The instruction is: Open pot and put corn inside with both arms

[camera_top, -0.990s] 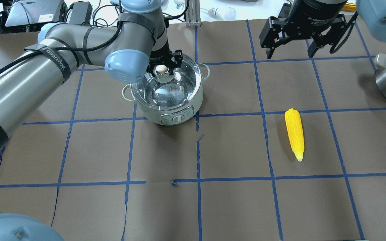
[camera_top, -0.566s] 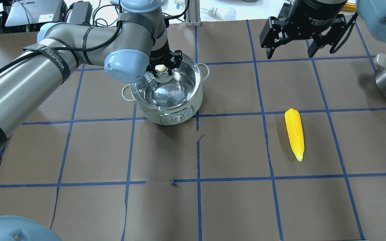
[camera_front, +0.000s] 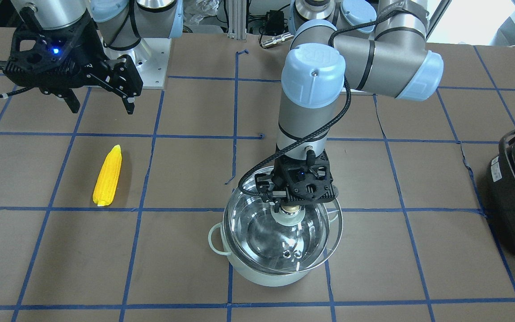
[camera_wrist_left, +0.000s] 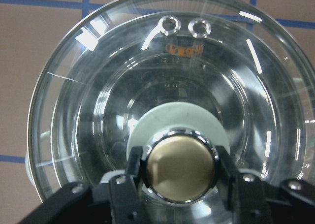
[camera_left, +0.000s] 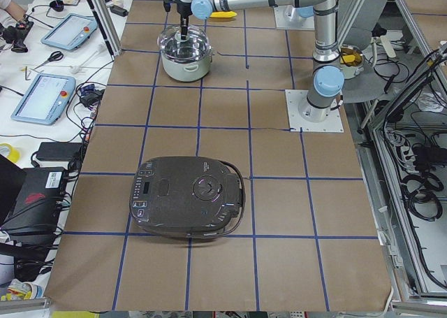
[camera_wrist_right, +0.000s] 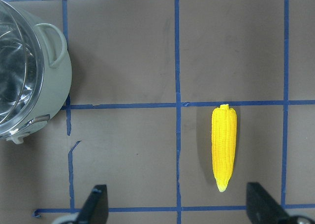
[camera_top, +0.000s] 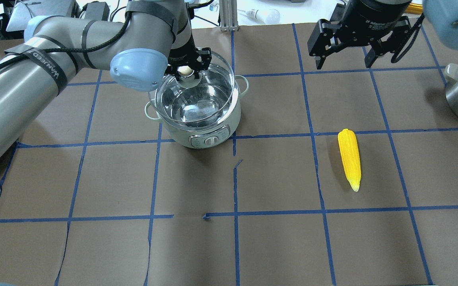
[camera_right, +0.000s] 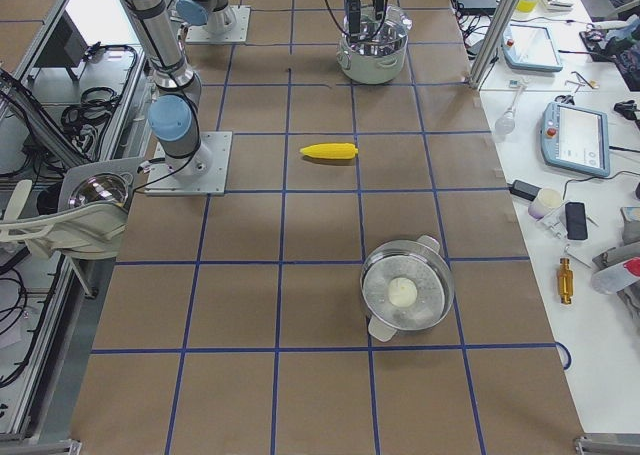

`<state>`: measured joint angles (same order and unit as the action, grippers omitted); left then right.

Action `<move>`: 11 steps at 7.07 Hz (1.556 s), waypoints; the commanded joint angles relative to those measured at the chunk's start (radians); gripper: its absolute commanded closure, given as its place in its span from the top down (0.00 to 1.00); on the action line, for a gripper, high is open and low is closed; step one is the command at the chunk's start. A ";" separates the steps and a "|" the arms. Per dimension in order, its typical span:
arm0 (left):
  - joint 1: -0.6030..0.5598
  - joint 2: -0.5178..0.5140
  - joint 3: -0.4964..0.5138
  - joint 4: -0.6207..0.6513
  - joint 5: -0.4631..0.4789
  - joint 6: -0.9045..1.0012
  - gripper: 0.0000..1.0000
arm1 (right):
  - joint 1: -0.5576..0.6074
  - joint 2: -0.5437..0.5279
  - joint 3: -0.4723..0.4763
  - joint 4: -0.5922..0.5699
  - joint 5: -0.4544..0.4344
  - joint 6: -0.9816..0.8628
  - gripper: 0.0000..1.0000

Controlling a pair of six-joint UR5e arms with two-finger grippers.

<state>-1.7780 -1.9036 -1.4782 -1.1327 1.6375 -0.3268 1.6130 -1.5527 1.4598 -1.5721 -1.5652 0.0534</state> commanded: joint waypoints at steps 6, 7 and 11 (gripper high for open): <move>0.465 0.100 -0.166 -0.039 -0.129 0.498 0.42 | 0.001 -0.001 0.001 0.001 -0.004 0.000 1.00; 0.550 0.074 -0.192 -0.024 -0.136 0.578 0.38 | -0.001 0.009 -0.012 0.001 -0.007 -0.009 1.00; 0.640 0.021 -0.387 0.278 -0.127 0.687 0.26 | -0.079 0.068 0.101 -0.026 -0.046 -0.056 1.00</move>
<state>-1.1616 -1.8695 -1.7995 -0.9538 1.5111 0.3469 1.5792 -1.4920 1.5027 -1.5798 -1.6088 0.0235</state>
